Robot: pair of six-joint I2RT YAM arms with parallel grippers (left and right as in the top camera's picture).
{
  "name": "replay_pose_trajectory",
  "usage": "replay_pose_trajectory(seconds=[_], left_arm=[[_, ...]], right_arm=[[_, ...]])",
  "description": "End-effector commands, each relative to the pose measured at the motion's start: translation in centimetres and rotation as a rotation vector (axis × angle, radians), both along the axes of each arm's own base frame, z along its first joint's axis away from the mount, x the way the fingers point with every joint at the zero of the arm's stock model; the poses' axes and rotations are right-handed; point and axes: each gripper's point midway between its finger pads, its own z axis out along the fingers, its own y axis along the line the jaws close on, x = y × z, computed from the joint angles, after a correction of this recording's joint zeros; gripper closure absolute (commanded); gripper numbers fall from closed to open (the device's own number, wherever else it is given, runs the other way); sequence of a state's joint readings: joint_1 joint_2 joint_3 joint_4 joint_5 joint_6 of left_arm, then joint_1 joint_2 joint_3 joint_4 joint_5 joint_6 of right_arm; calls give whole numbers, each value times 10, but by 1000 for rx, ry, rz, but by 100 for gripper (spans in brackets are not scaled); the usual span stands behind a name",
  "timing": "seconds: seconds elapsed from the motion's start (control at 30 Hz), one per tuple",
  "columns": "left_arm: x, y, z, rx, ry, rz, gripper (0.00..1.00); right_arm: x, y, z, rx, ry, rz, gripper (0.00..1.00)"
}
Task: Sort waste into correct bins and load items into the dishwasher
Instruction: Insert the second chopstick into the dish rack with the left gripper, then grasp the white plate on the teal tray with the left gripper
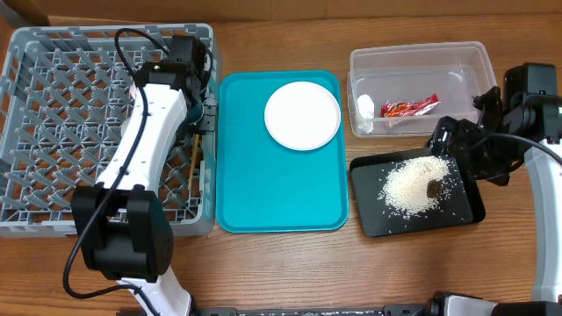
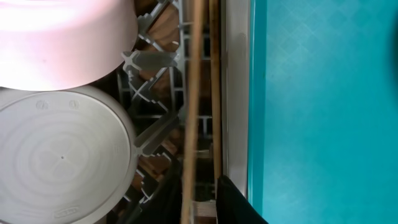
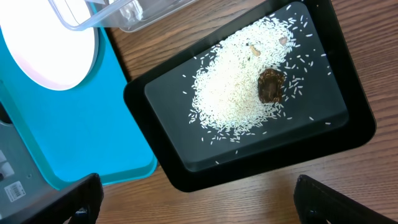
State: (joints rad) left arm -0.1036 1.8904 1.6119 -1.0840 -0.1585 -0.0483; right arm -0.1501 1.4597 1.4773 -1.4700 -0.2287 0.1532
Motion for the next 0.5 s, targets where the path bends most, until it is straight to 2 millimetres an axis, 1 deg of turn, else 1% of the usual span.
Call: replay_pose_trajectory(seconds=[0.0,0.13,0.23,0.33,0.47], left_arm=[[2,3,1,6,-5,0,75],[3,0,1,-3,-7,-5,73],[5,-16,5,-57,-15,-40,72],[10,-45,12,-140,-37,-104,70],[17,-90,20,-204,-88,-265,63]], right_arm=[[1,-1,5,-3,-20,-1,0],[1,-1,5,-3,-21,-1,0],[1,-1,5,-3,-21,-1,0],[1,-1,5,-3,-22,-1,0],[2,-1,5,-4,-26,-1,0]])
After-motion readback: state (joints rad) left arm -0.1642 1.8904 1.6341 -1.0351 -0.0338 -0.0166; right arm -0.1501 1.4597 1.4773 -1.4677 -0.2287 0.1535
